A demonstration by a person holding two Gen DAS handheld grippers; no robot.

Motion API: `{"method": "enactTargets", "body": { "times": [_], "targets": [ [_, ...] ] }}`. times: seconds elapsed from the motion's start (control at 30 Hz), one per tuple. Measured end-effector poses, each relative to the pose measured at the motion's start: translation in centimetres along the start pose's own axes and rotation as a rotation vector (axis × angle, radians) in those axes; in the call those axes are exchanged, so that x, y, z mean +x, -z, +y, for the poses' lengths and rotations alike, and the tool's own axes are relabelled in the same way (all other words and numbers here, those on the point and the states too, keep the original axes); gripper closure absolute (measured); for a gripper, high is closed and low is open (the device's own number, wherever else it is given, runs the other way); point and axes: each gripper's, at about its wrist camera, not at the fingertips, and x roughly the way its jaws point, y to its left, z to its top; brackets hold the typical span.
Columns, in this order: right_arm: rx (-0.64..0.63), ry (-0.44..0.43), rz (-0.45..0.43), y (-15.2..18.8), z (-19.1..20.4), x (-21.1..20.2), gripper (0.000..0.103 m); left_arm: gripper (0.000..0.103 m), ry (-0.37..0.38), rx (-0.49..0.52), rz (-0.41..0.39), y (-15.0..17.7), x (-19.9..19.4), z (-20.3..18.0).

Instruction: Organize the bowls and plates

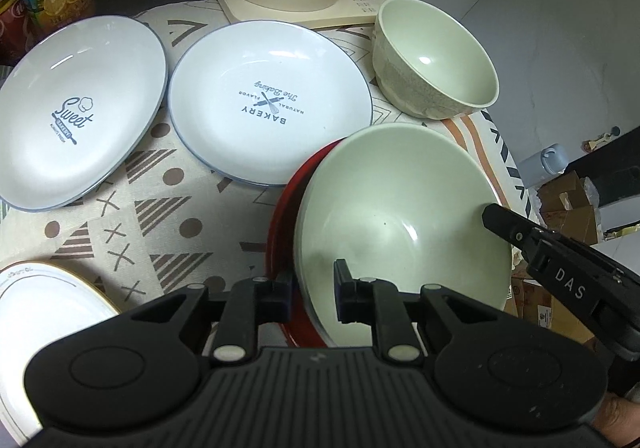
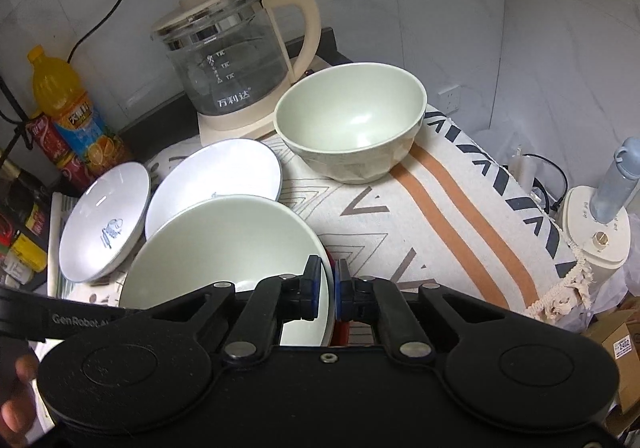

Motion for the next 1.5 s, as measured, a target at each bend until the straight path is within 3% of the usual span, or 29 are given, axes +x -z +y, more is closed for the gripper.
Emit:
{"method": "enactTargets", "body": {
  "times": [0.37,0.43,0.53,0.6,0.9,1.03,1.27,1.5],
  "targets": [
    [-0.016,-0.026,0.006,-0.4,0.0,-0.3,0.093,0.082,-0.03,0.003,-0.018,-0.3,-1.0,-0.5],
    [-0.01,-0.038,0.002,-0.5,-0.1,-0.7,0.092,0.078,-0.031,0.0,-0.028,-0.5,-1.3,-0.6],
    [-0.009,-0.062,-0.024,-1.0,-0.2,-1.6,0.079,0.067,-0.034,0.004,-0.062,-1.1,-2.0,-0.9],
    [-0.005,-0.069,-0.042,-1.5,-0.4,-2.1,0.078,0.058,-0.046,0.009,-0.096,-1.5,-2.5,-1.2],
    [0.086,-0.064,-0.078,-2.9,-3.5,-2.2,0.072,0.057,-0.034,0.002,-0.153,-4.4,-2.3,-2.8],
    [0.122,-0.061,-0.087,-3.7,-4.9,-1.7,0.059,0.057,-0.033,-0.005,-0.167,-5.7,-1.5,-3.7],
    [0.158,-0.069,-0.082,-5.6,-6.9,0.4,0.049,0.057,-0.027,-0.031,-0.177,-7.7,0.8,-4.7],
    [0.166,-0.081,-0.054,-7.6,-8.1,3.7,0.047,0.057,-0.031,-0.074,-0.177,-10.0,3.6,-5.2]
  ]
}}
